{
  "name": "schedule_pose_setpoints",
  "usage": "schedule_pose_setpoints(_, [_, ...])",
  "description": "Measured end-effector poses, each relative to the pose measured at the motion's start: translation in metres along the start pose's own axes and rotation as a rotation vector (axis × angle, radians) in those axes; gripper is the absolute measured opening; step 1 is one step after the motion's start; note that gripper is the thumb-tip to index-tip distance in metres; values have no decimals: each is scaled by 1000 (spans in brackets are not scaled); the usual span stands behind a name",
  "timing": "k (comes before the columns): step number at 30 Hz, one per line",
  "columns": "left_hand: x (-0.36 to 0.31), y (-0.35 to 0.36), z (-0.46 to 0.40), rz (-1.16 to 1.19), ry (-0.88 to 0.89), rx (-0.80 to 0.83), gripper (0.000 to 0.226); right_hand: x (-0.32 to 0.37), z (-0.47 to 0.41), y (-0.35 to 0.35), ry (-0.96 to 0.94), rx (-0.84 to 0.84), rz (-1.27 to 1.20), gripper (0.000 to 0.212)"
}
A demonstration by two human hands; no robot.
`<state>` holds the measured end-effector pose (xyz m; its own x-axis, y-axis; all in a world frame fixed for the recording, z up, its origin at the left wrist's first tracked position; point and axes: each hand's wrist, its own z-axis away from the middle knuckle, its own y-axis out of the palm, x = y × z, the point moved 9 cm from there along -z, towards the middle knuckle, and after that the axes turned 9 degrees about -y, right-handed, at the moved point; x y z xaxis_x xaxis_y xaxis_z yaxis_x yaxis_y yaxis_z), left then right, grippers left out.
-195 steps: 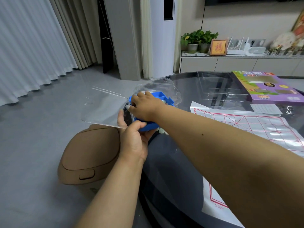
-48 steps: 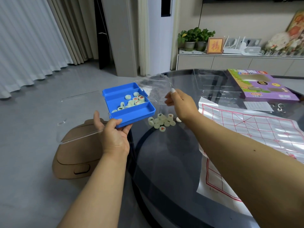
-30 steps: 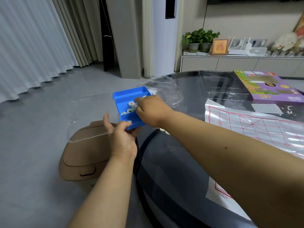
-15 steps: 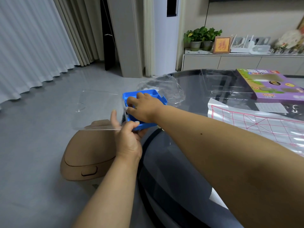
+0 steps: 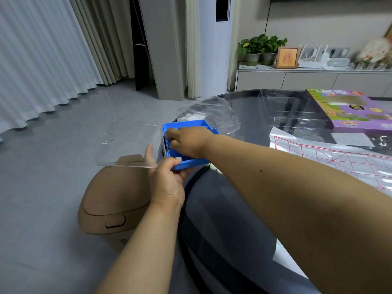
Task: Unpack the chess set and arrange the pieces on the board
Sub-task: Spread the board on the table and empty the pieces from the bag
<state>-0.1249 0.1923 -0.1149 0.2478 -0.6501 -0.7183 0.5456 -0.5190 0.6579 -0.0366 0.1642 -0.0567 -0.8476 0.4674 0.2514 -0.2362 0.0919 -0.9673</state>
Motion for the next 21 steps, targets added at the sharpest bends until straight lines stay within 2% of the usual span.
schedule_pose_setpoints(6, [0,-2,-1,22,-9,-10,76,6,-6,-4,-57,-41,86,34])
schedule_pose_setpoints(9, [0,-2,-1,25,1,-15,76,7,-8,-1,-96,-35,42,26])
schedule_pose_setpoints(16, [-1,-2,-1,16,4,-13,75,1,-3,-9,-48,-80,127,35])
schedule_pose_setpoints(21, [-1,-2,-1,20,11,-13,75,-7,-3,-16,10,-188,4,40])
